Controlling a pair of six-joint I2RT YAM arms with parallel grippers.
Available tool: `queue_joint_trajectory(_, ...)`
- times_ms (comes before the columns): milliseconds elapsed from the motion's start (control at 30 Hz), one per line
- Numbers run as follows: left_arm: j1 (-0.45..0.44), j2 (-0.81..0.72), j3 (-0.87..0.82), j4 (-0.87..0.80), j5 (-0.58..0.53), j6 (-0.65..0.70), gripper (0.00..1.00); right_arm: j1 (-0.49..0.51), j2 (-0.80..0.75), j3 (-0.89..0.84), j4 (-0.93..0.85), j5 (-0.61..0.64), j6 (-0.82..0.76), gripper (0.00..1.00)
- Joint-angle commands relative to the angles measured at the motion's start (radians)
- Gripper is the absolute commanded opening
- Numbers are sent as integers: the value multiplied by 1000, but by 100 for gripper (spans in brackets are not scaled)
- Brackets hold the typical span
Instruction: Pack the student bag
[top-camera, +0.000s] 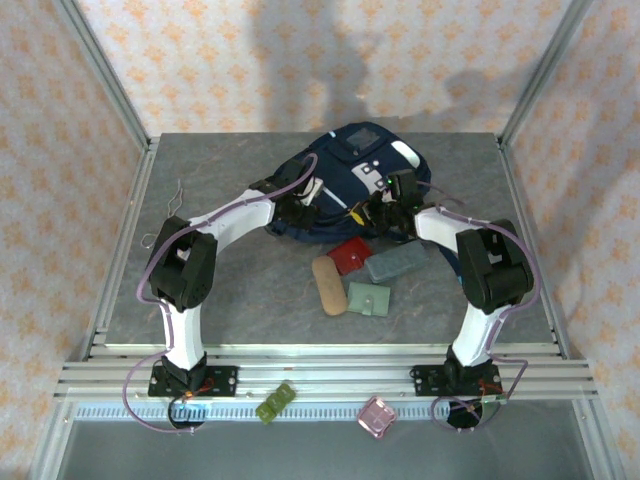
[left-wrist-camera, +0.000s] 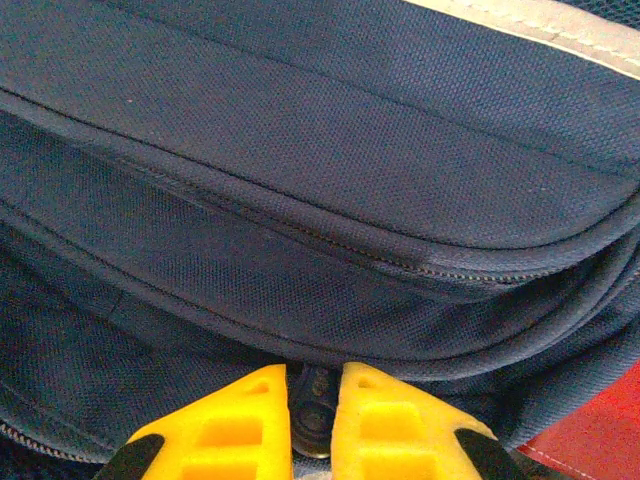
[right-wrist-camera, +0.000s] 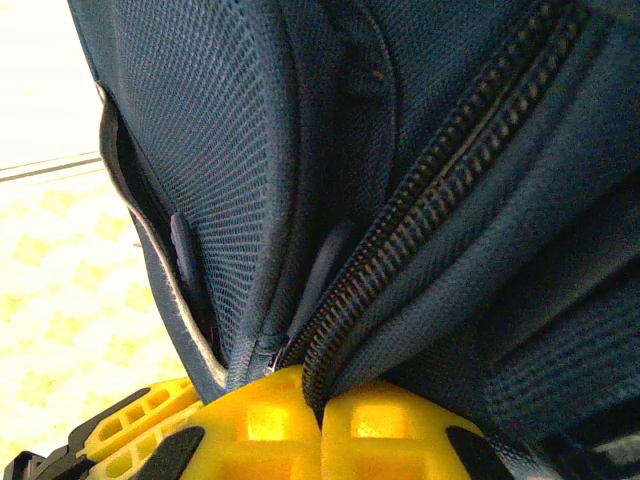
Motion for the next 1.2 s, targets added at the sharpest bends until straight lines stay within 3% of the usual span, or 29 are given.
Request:
queue_joint_trajectory(0,25,-2,20,27,-46,-30,0,-8,-3,10,85,56,4,0)
queue_joint_trajectory(667,132,-230,-243,170,-226,-216,0,-34,-37,1,76,81,-11,0)
queue_joint_trajectory(867,131,-262,-302,260,-96,-201,0,-34,-29,-3,80,70,-11,0)
queue_joint_trajectory(1033,132,-194,-230,216,8,-197,0,-33,-31,-8,83,70,-7,0)
queue_joint_trajectory(1167,131,-111,-147,143,9,-207,0,-33,-34,-16,88,70,-5,0)
